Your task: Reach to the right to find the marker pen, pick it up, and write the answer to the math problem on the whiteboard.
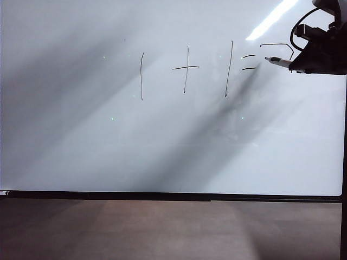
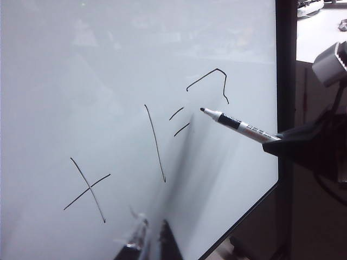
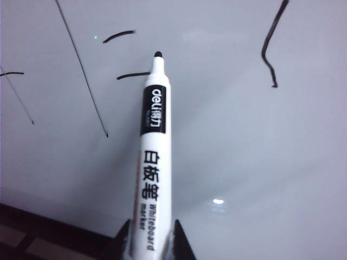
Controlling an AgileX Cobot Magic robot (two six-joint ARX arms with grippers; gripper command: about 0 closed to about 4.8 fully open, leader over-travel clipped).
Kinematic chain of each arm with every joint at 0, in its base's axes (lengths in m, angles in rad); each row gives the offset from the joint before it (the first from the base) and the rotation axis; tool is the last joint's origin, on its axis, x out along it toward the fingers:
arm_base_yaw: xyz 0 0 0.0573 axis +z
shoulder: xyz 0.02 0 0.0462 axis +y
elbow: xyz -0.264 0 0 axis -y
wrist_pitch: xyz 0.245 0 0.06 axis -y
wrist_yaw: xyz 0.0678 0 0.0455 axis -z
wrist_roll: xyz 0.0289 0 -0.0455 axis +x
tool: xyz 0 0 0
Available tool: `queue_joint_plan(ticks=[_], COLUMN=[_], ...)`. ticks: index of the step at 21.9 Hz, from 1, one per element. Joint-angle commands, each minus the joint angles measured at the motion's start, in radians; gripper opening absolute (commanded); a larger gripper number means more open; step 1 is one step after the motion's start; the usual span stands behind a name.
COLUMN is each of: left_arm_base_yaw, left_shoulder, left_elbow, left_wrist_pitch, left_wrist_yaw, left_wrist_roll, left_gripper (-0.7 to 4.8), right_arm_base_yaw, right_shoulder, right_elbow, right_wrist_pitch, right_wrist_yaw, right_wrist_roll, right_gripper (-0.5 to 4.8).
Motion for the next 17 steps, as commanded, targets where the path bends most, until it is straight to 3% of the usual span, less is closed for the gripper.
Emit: queue_joint_plan(ticks=[1, 17], left_arm_base_yaw=[0.0, 0.0], left_shoulder=[-0.003, -0.003], left_elbow=[0.002, 0.002], left_wrist_pitch=[0.006, 0.006], left_wrist_yaw=[0.001, 0.002], left_wrist_roll=[-0.002, -0.002], left_gripper=[0.28, 0.28], right_arm_base_yaw=[0.0, 0.016], right_shoulder=[0.011, 0.073], right_elbow=[0.002, 0.066], right_wrist_pitch=[0.035, 0.033], right_wrist_yaw=[0.005, 0.007], right_wrist_roll=[0.01, 0.006], right_gripper=[-0.06, -0.06])
